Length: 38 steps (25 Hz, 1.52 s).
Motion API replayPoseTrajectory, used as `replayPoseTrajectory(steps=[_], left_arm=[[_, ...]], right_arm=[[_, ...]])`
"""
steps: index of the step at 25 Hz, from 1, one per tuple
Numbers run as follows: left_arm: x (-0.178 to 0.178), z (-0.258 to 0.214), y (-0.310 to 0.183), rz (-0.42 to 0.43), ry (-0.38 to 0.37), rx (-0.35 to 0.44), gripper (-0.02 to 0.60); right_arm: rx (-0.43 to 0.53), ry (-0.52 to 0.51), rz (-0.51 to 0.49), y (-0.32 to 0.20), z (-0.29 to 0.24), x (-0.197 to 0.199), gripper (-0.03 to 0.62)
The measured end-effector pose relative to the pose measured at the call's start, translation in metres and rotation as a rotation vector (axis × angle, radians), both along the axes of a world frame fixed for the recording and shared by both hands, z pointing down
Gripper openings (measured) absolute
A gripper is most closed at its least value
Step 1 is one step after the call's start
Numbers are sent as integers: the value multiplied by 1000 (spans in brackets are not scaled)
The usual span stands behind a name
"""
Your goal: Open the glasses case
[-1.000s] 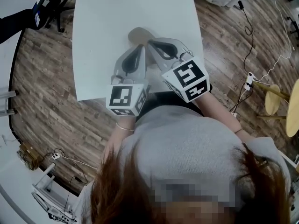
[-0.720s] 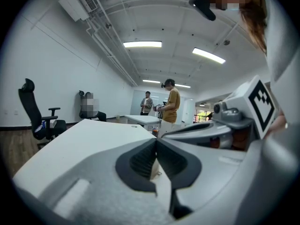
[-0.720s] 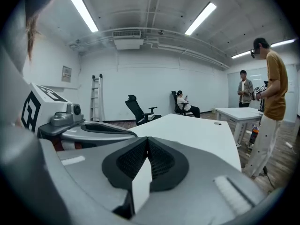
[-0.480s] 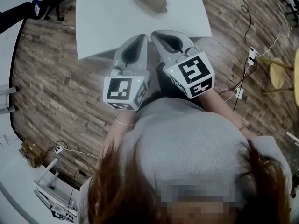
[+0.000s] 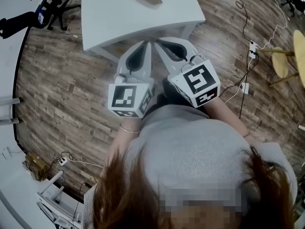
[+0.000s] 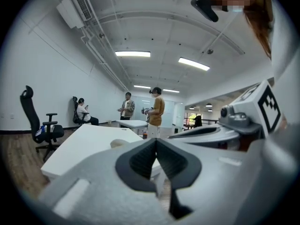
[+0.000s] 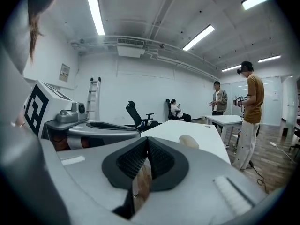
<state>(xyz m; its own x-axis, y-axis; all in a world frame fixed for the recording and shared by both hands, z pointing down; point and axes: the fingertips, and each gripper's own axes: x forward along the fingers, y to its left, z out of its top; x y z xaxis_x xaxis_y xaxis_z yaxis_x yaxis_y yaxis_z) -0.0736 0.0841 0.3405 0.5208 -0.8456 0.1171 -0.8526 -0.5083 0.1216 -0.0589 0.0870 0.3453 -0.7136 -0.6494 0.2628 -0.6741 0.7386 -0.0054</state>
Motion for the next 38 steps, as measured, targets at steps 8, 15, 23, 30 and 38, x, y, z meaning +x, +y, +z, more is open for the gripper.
replayPoseTrajectory(steps=[8, 15, 23, 30, 38], left_arm=[[17, -7, 38, -13, 4, 13, 2], [62, -2, 94, -50, 30, -5, 2], [99, 8, 163, -104, 18, -43, 2], [103, -10, 169, -70, 19, -5, 2], [94, -20, 163, -46, 9, 24, 2]], right_arm=[[-23, -39, 18, 32, -8, 22, 6], [-37, -66, -6, 86, -14, 64, 6], [-62, -33, -45, 145, -5, 100, 6], [-16, -37, -40, 154, -23, 96, 6], [23, -26, -23, 152, -33, 87, 6]])
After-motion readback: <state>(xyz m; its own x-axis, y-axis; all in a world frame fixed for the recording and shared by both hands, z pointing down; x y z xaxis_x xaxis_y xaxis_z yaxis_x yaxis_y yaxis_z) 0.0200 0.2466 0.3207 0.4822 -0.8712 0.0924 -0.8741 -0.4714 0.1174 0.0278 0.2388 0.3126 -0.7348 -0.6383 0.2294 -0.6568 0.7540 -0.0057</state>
